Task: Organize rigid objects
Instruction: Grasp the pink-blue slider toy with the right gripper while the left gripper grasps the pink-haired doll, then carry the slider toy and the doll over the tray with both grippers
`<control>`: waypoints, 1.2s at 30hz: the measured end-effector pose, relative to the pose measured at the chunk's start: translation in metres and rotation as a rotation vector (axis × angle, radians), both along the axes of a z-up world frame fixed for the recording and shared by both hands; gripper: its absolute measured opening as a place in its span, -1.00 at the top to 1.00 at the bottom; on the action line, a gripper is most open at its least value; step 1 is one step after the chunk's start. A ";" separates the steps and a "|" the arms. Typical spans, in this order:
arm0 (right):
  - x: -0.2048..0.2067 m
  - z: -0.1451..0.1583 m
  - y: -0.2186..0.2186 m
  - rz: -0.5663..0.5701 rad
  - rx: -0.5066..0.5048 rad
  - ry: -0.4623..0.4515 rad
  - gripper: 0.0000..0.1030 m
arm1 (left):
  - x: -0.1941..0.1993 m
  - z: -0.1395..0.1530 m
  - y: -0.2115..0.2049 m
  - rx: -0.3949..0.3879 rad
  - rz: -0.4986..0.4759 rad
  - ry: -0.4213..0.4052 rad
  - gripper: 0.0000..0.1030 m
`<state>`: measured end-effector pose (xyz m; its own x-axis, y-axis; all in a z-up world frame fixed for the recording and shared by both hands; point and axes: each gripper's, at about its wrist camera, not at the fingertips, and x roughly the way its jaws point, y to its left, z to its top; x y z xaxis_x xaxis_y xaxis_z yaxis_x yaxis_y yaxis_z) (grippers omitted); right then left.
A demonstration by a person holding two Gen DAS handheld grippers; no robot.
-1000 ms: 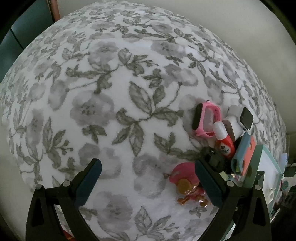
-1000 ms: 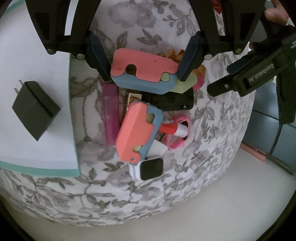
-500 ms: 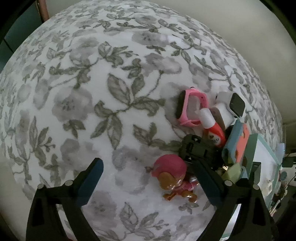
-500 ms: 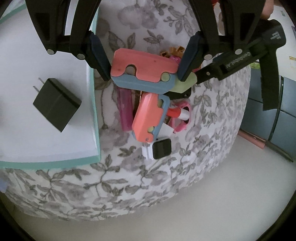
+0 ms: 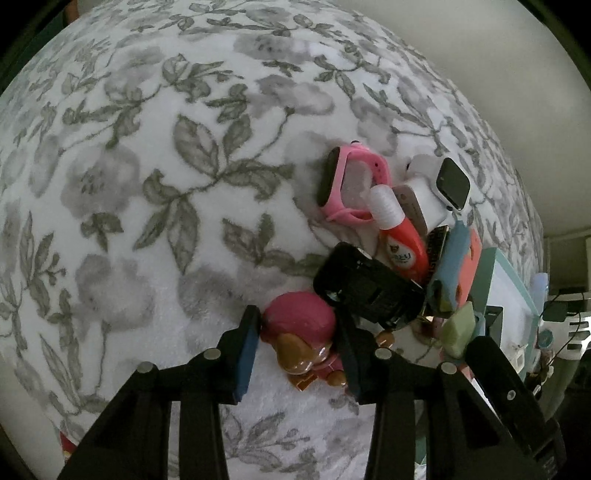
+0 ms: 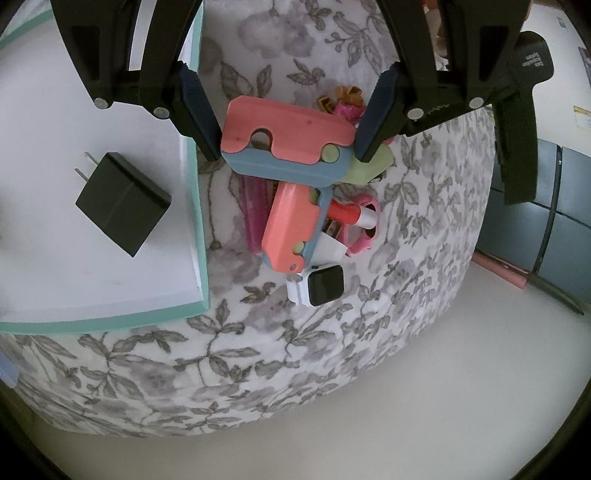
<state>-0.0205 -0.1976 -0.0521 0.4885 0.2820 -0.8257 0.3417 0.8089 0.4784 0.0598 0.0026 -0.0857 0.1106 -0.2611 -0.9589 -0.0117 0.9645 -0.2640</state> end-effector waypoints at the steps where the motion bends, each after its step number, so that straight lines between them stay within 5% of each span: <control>1: 0.000 0.000 0.000 -0.001 0.000 0.001 -0.48 | 0.000 0.000 0.000 -0.001 0.000 -0.001 0.19; 36: -0.015 0.024 -0.027 -0.069 0.035 -0.078 -0.48 | -0.010 0.102 0.001 -0.089 -0.025 -0.310 0.19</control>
